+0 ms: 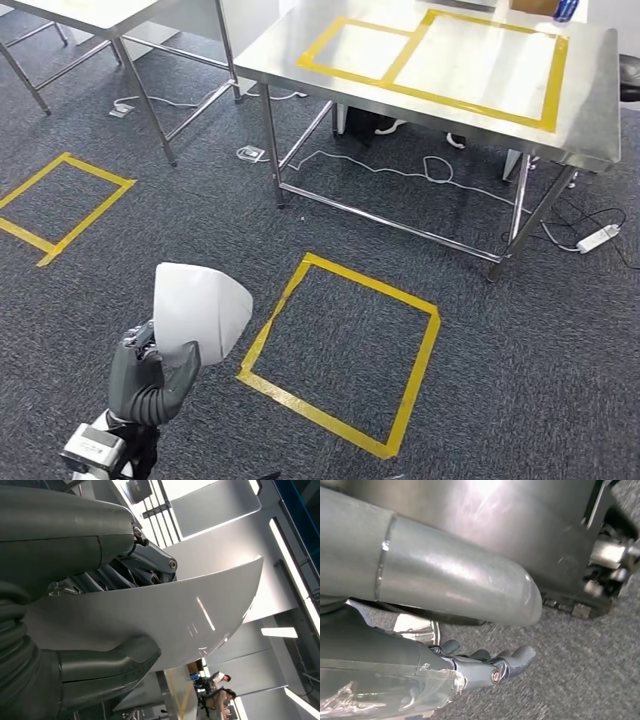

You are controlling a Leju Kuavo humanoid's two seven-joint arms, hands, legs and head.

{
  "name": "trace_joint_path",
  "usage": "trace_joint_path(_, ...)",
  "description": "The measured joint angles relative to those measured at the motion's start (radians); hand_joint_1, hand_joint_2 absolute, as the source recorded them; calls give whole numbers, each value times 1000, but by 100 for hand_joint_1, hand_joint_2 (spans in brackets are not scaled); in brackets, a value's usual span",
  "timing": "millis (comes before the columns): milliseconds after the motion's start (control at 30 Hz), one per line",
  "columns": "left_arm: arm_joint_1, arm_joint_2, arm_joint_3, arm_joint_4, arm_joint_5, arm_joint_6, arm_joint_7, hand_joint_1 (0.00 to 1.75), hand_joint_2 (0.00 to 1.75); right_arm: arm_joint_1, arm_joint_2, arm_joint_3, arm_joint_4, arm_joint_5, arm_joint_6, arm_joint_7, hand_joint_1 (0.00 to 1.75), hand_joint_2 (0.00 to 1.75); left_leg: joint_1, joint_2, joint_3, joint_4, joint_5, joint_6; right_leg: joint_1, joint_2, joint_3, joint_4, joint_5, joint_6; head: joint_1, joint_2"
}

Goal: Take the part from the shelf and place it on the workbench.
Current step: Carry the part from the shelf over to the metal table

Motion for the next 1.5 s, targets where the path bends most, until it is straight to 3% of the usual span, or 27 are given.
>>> trace_joint_path(33, 0, -1, 0, -2, 2, -2, -1, 175, 175, 1, 0, 0, 0, 1, -3, 1, 0, 0, 2, -4, 2, -1, 0, -6, -1, 3, 1, -3, 1, -6, 0, 0)
trace_joint_path(100, 2, -2, 2, -6, 3, -5, -3, 175, 175, -1, 0, 0, 0, 1, -9, 2, 0, 0, 5, -34, -12, 32, -25, -15, -5, 11, 7, -13, 4, -18, -3, 0)
trace_joint_path(167, 8, -2, 4, -8, 6, -7, -4, 175, 175, -4, 0, -1, 0, 0, -11, 2, 0, 0, 5, -69, -66, 139, -81, -20, -9, 22, 10, -17, 4, -25, -8, 0)
trace_joint_path(200, 12, -2, 4, -8, 8, -9, -5, 175, 175, -5, 0, -1, 0, -1, -11, 2, 0, 0, 5, -76, -101, 203, -107, -21, -9, 31, 10, -17, 4, -27, -9, 0)
trace_joint_path(233, 15, -2, 6, -8, 9, -10, -5, 175, 175, -6, 0, -1, 0, -2, -13, 2, 0, 0, 5, -78, -128, 249, -117, -22, -9, 40, 10, -17, 4, -27, -9, 0)
trace_joint_path(267, 18, -3, 7, -8, 10, -12, -6, 175, 175, -6, 0, -1, 0, 0, -18, 2, 0, 0, 5, -79, -141, 264, -107, -22, -10, 49, 11, -17, 3, -27, -9, 0)
trace_joint_path(300, 19, -3, 9, -8, 11, -13, -6, 175, 175, -5, 0, -1, 0, 6, -26, 2, 0, 0, 5, -80, -135, 242, -79, -22, -11, 58, 12, -16, 3, -27, -9, 0)
trace_joint_path(367, 20, -3, 13, -10, 11, -15, -6, 175, 175, -4, 0, -1, 0, 18, -40, 4, 0, 0, 7, -82, -85, 125, -2, -22, -13, 74, 15, -15, 1, -22, -10, 0)
trace_joint_path(400, 19, -4, 14, -11, 11, -17, -7, 175, 175, -4, 0, -1, 0, 21, -41, 6, 0, 0, 8, -86, -59, 64, 21, -20, -12, 80, 15, -11, -1, -17, -11, 0)
trace_joint_path(467, 18, -5, 15, -13, 11, -19, -7, 175, 175, -5, 0, -1, 0, 22, -37, 12, 0, 0, 10, -94, -35, 3, 34, -14, -7, 86, 8, -5, -7, -16, -11, 0)
trace_joint_path(567, 18, -10, 17, -14, 12, -25, -7, 175, 175, -4, 0, -1, 0, 23, -32, 21, 0, 0, 7, -98, -34, -4, 32, -3, -4, 83, 6, -10, -14, -40, -8, 0)
trace_joint_path(600, 18, -11, 18, -14, 13, -29, -7, 175, 175, -3, 0, -1, 0, 24, -32, 24, 0, 0, 6, -99, -34, -4, 31, 0, -4, 82, 9, -13, -12, -40, -7, 0)
trace_joint_path(733, 18, -12, 18, -14, 17, -40, -7, 175, 175, -4, 0, -1, 0, 28, -31, 27, 0, 0, 4, -100, -35, -4, 31, 8, -6, 81, 20, -26, 1, -12, -7, 0)
trace_joint_path(833, 18, -11, 18, -14, 18, -45, -10, 175, 175, -3, 0, -1, 0, 30, -31, 27, 0, 0, 3, -100, -35, -3, 31, 11, -7, 81, 23, -30, 3, 1, -8, 0)
trace_joint_path(1000, 16, -11, 20, -15, 40, -73, -28, 175, 175, -3, 1, -1, -1, 34, -27, 28, 0, 0, -1, -100, -25, -26, 18, 40, -14, 80, 26, -29, 18, 33, -9, 0)
trace_joint_path(1067, 17, -11, 21, -17, 47, -76, -31, 175, 175, -4, 1, -1, -1, 35, -23, 27, 0, 0, 2, -99, -3, -41, 11, 48, -14, 65, 12, 8, 6, 37, -3, 0)
trace_joint_path(1133, 18, -12, 24, -18, 50, -77, -32, 175, 175, -5, 1, -1, -2, 35, -22, 26, 0, 0, 4, -95, 16, -44, 4, 52, -15, 50, -38, 108, -42, 37, 3, 0)
trace_joint_path(1200, 20, -12, 25, -18, 50, -79, -32, 175, 175, -2, 0, -1, -2, 35, -22, 26, 0, 0, 7, -90, 30, -44, -6, 46, -20, 46, -114, 230, -87, 38, 4, 0)
trace_joint_path(1233, 21, -12, 25, -18, 49, -80, -32, 175, 175, 0, 0, -1, -2, 35, -21, 26, 0, 0, 10, -89, 38, -44, -12, 40, -23, 44, -139, 256, -90, 41, 4, 0)
trace_joint_path(1267, 21, -12, 26, -18, 49, -80, -32, 175, 175, 2, 0, -1, -2, 35, -21, 27, 0, 0, 16, -89, 48, -44, -20, 33, -29, 42, -145, 245, -78, 47, 4, 0)
trace_joint_path(1367, 24, -12, 28, -18, 49, -80, -32, 175, 175, 7, 1, -1, -1, 35, -20, 27, 0, 0, 31, -88, 86, -40, -54, -2, -57, 25, -91, 71, 20, 83, 11, 0)
trace_joint_path(1400, 25, -12, 30, -18, 49, -80, -32, 175, 175, 7, 1, -1, -1, 35, -18, 27, 0, 0, 32, -88, 97, -41, -67, -14, -62, 21, -74, 30, 37, 81, 11, 0)
trace_joint_path(1433, 26, -12, 31, -19, 49, -80, -32, 175, 175, 6, 2, -1, -1, 34, -14, 27, 0, 0, 33, -87, 108, -47, -80, -26, -62, 19, -64, 10, 43, 71, 9, 0)
trace_joint_path(1500, 25, -12, 33, -21, 48, -81, -32, 175, 175, 2, 2, -1, -1, 34, -5, 27, 0, 0, 39, -87, 127, -50, -78, -44, -55, 28, -49, 11, 18, 36, 0, 0)
